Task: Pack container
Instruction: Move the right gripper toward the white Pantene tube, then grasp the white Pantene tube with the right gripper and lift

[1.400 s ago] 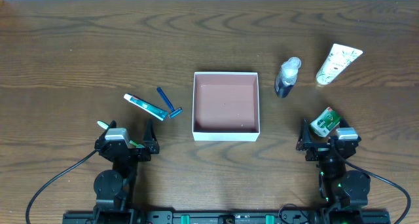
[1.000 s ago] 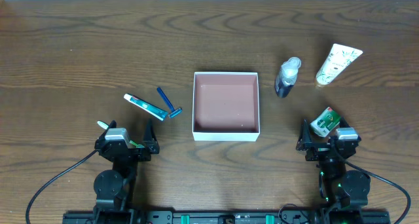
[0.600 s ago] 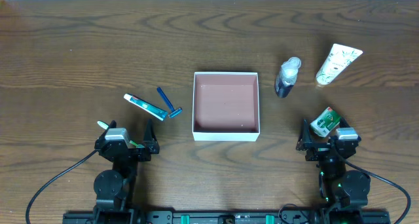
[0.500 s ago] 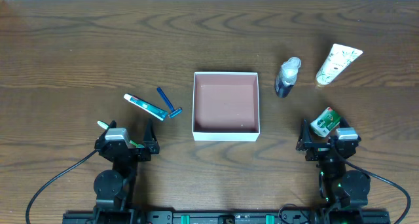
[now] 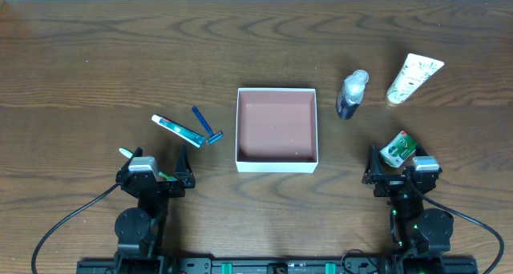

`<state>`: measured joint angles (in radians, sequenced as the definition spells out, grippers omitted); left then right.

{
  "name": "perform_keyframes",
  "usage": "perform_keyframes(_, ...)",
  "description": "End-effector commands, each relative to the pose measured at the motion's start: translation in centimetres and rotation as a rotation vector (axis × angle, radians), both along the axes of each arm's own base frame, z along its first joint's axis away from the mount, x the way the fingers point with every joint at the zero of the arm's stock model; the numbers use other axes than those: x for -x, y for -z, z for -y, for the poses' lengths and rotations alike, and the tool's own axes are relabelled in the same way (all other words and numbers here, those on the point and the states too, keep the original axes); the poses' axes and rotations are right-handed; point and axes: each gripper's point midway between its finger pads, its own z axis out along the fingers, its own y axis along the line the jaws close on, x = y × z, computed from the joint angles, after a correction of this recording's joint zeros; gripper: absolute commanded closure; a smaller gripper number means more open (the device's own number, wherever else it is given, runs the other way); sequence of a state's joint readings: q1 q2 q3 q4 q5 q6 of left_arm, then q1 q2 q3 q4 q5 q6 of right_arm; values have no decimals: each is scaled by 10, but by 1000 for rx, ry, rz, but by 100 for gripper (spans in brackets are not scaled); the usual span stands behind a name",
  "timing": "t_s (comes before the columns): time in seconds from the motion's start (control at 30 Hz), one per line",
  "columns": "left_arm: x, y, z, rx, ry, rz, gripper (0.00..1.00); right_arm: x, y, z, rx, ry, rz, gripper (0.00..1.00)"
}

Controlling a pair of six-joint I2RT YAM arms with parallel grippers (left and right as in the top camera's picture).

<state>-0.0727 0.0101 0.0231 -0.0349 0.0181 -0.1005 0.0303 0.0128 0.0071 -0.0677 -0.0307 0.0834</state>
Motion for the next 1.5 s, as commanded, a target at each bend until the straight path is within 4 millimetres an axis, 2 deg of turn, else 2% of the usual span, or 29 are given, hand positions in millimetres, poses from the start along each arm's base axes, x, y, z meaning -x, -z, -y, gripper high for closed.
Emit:
perform_keyframes(0.0,1,17,-6,-21,-33,-51,2,1,-2,-6,-21,-34,10,1)
perform_keyframes(0.13,1,17,-6,-21,-33,-51,2,3,-25,-18,-26,-107,81,1)
perform_keyframes(0.3,1,17,-6,-21,-33,-51,2,7,-73,-12,-39,-78,144,1)
perform_keyframes(0.4,1,17,-6,-21,-33,-51,2,1,-105,-6,-34,-48,126,1)
perform_keyframes(0.5,1,17,-6,-21,-33,-51,2,-18,-137,0,-36,-25,54,1)
perform_keyframes(0.6,1,17,-6,-21,-33,-51,2,-47,-163,7,-46,-2,-76,1)
perform_keyframes(0.7,1,17,-6,-21,-33,-51,2,-79,-183,15,-58,18,-256,1)
perform_keyframes(0.83,1,17,-6,-21,-33,-51,2,-114,-199,19,-80,7,-468,1)
perform_keyframes(0.97,1,17,-6,-21,-33,-51,2,-139,-206,10,-116,-56,-582,1)
perform_keyframes(1.13,1,17,-6,-21,-33,-51,2,-154,-194,8,-129,-75,-640,1)
perform_keyframes(1.17,1,17,-6,-21,-33,-51,2,-155,-191,9,-137,-66,-650,4)
perform_keyframes(1.23,1,17,-6,-21,-33,-51,2,-156,-180,24,-255,65,-696,8)
perform_keyframes(1.33,1,17,-6,-21,-33,-51,2,-136,-153,71,-560,517,-757,8)
perform_keyframes(1.4,1,17,-6,-21,-33,-51,2,-133,-145,83,-661,635,-748,5)
perform_keyframes(1.47,1,17,-7,-21,-33,-51,2,-138,-140,85,-709,668,-741,4)
